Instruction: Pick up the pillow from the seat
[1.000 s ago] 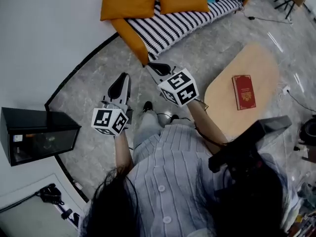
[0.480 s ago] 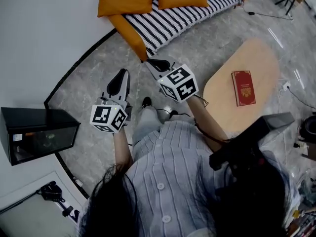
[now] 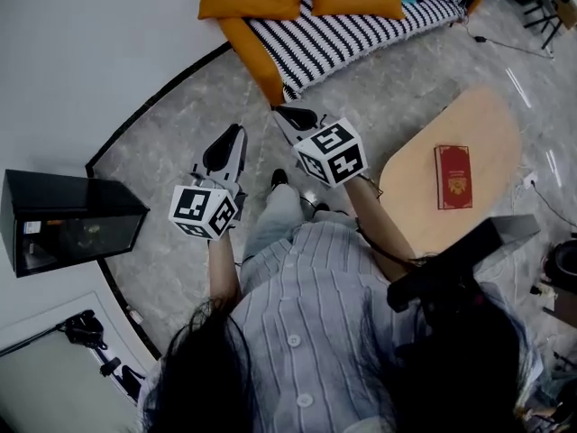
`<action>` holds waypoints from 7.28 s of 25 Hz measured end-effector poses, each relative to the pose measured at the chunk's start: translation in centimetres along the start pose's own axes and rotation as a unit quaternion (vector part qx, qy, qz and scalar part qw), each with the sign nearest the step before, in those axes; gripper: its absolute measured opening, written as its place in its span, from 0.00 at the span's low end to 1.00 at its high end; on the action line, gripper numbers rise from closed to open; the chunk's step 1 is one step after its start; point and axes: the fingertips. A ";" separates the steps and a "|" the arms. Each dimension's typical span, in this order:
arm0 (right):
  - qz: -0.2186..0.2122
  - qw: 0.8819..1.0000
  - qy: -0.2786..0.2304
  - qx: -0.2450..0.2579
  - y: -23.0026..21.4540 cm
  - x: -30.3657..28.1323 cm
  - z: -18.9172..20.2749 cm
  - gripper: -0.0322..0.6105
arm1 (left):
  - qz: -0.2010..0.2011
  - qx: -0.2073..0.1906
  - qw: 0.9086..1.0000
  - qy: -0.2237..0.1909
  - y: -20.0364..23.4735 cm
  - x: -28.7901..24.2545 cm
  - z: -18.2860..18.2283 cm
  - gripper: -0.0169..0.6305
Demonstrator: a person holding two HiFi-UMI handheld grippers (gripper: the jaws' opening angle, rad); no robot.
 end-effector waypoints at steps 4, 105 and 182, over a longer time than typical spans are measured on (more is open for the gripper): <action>-0.005 1.000 0.007 0.004 -0.8 -1.8 -0.5 0.08 | -0.017 0.012 1.000 0.000 2.5 -0.8 0.3 0.06; -0.148 0.942 0.249 0.167 -57.4 -69.1 -26.2 0.47 | -0.097 0.093 0.983 0.121 50.3 -56.2 6.4 0.06; -0.184 0.948 0.261 -0.005 -36.0 -47.8 -27.1 0.10 | 0.018 -0.070 0.996 0.052 53.3 -46.8 -2.5 0.46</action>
Point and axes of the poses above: the fingertips, and each gripper's own axes: x backward along the fingers, y to its left, z out of its underside, and after that the axes turned 9 degrees about -x, right-handed
